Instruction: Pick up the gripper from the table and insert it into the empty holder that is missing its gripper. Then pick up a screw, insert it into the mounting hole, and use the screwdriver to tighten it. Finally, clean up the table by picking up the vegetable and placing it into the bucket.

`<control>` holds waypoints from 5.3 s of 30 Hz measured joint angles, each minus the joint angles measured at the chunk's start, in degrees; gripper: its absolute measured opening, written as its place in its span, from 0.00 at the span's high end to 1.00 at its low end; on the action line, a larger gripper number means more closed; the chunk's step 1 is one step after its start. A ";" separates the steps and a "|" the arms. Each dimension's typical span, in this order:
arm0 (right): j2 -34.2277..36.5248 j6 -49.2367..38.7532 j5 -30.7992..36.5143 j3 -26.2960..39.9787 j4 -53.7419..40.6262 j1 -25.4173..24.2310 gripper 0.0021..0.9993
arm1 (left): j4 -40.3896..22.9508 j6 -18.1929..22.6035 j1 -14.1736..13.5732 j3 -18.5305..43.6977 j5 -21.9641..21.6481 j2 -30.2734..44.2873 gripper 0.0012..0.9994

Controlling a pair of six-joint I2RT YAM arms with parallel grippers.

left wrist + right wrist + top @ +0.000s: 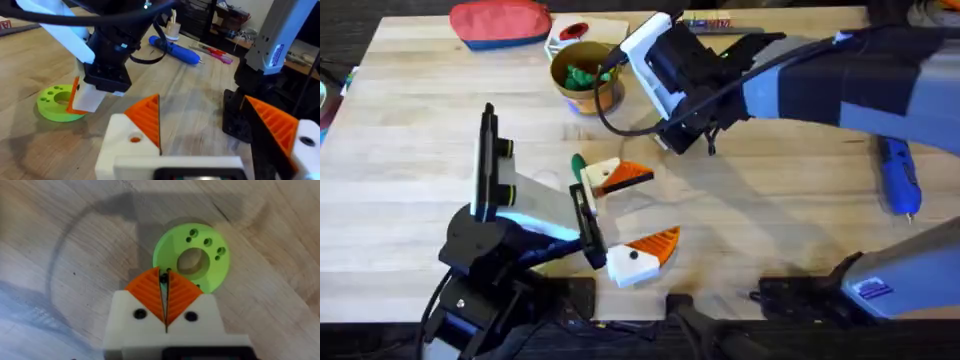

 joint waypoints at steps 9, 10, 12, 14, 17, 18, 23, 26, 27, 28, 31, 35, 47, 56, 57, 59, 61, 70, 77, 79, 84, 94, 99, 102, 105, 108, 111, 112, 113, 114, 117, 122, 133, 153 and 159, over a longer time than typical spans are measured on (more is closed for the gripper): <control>-0.86 0.00 0.02 1.86 -4.23 0.00 1.00 | 0.00 0.00 0.00 0.00 0.00 0.00 0.01; -1.56 0.00 0.00 2.75 -5.64 0.00 1.00 | 0.00 0.02 0.00 0.00 0.00 0.00 0.01; -3.06 0.00 0.02 5.07 -8.67 -0.02 1.00 | 0.00 0.35 0.00 0.00 0.00 0.00 0.01; -4.82 0.00 0.00 8.03 -11.87 -0.04 1.00 | -0.02 1.03 0.00 0.00 0.00 0.02 0.01; -7.38 0.00 -0.02 13.02 -17.92 -0.04 1.00 | -0.04 2.90 0.00 0.00 0.00 0.00 0.01; -7.98 0.00 -0.22 14.62 -20.11 -0.04 1.00 | -0.04 3.73 0.00 0.00 0.00 0.00 0.01; -9.94 0.01 -5.03 21.97 -29.98 -0.11 1.00 | -0.04 7.68 0.00 0.00 0.02 0.00 0.01; -10.44 0.02 -10.21 25.74 -33.28 -0.09 1.00 | -0.05 8.83 0.00 0.00 0.00 0.00 0.01; -10.66 0.04 -12.39 26.95 -34.02 -0.07 1.00 | -0.07 9.08 0.00 0.00 0.00 0.00 0.01; -10.90 0.08 -14.21 27.86 -34.51 0.01 1.00 | -0.04 9.28 0.00 0.00 0.00 0.02 0.01; -11.83 0.38 -18.61 29.91 -36.20 0.89 1.00 | -0.06 9.65 0.00 0.00 0.00 0.00 0.01; -12.87 1.70 -21.57 30.75 -36.40 3.90 1.00 | -0.04 9.84 0.00 0.00 0.00 0.00 0.01; -12.31 6.03 -21.84 30.75 -33.35 14.26 1.00 | -0.04 9.86 0.00 0.00 0.00 0.00 0.01; -7.85 8.00 -20.43 30.75 -33.40 16.77 1.00 | -0.05 9.86 0.00 0.00 0.00 0.00 0.01; -7.52 8.02 -19.94 30.75 -33.41 16.82 1.00 | -0.06 9.86 0.00 0.00 0.02 0.00 0.01; -7.19 8.09 -18.87 30.75 -33.40 16.83 1.00 | -0.04 9.86 0.00 0.00 0.00 0.00 0.01; -7.21 7.98 -18.09 30.75 -33.42 16.83 1.00 | -0.04 9.86 0.00 0.00 0.02 0.00 0.01; -7.19 7.93 -17.20 30.75 -33.44 16.91 1.00 | -0.04 9.86 0.00 0.00 0.02 0.00 0.01; -6.45 7.93 -17.18 30.75 -33.42 17.18 1.00 | -0.06 9.82 0.00 0.00 0.02 0.00 0.01; -6.16 7.93 -17.18 30.77 -33.15 17.20 1.00 | -0.09 9.79 0.00 0.00 0.07 0.02 0.01; -5.57 7.93 -17.14 31.06 -32.87 17.20 1.00 | -0.09 9.81 0.00 0.00 0.26 0.02 0.01; -4.96 7.91 -16.65 31.19 -32.61 17.20 1.00 | -0.11 9.81 -0.11 0.00 0.63 0.00 0.01; -4.96 7.91 -16.52 31.19 -32.63 17.20 1.00 | -0.09 9.86 -0.11 0.00 0.46 0.02 0.01; -4.96 7.91 -16.52 31.19 -32.67 17.20 1.00 | -0.09 9.86 -0.11 0.00 0.44 0.00 0.01; -4.96 7.91 -16.52 31.19 -32.68 17.20 1.00 | -0.09 9.86 -0.11 0.00 0.42 0.00 0.01; -4.96 7.93 -16.55 31.19 -32.73 17.20 1.00 | -0.09 9.86 -0.11 0.00 0.44 0.00 0.01; -4.96 7.96 -16.54 31.19 -33.48 17.22 1.00 | -0.10 9.83 -0.11 0.00 0.46 0.01 0.01; -4.96 7.93 -16.54 31.20 -33.88 17.22 1.00 | -0.09 9.85 -0.11 0.00 0.50 0.00 0.01; -4.96 7.96 -16.52 31.21 -34.68 17.27 1.00 | -0.09 9.88 -0.11 0.00 0.44 0.00 0.01; -4.96 7.96 -16.55 31.19 -35.47 17.31 1.00 | -0.09 9.87 -0.11 0.00 0.44 0.00 0.01; -4.96 7.96 -16.55 31.19 -36.20 17.42 1.00 | -0.09 9.87 -0.11 0.00 0.44 0.01 0.01; -4.96 7.96 -16.55 31.19 -35.54 17.42 1.00 | -0.09 9.86 -0.11 0.00 0.43 0.00 0.01; -4.96 7.96 -16.55 31.19 -34.69 17.42 1.00 | -0.09 9.86 -0.11 0.00 0.42 0.00 0.01; -4.22 8.00 -16.46 31.21 -33.87 17.42 1.00 | -0.10 9.63 -0.11 0.00 0.20 0.01 0.01; -3.67 8.60 -16.50 31.21 -32.40 17.42 1.00 | -0.09 9.84 -0.11 0.00 0.22 0.01 0.01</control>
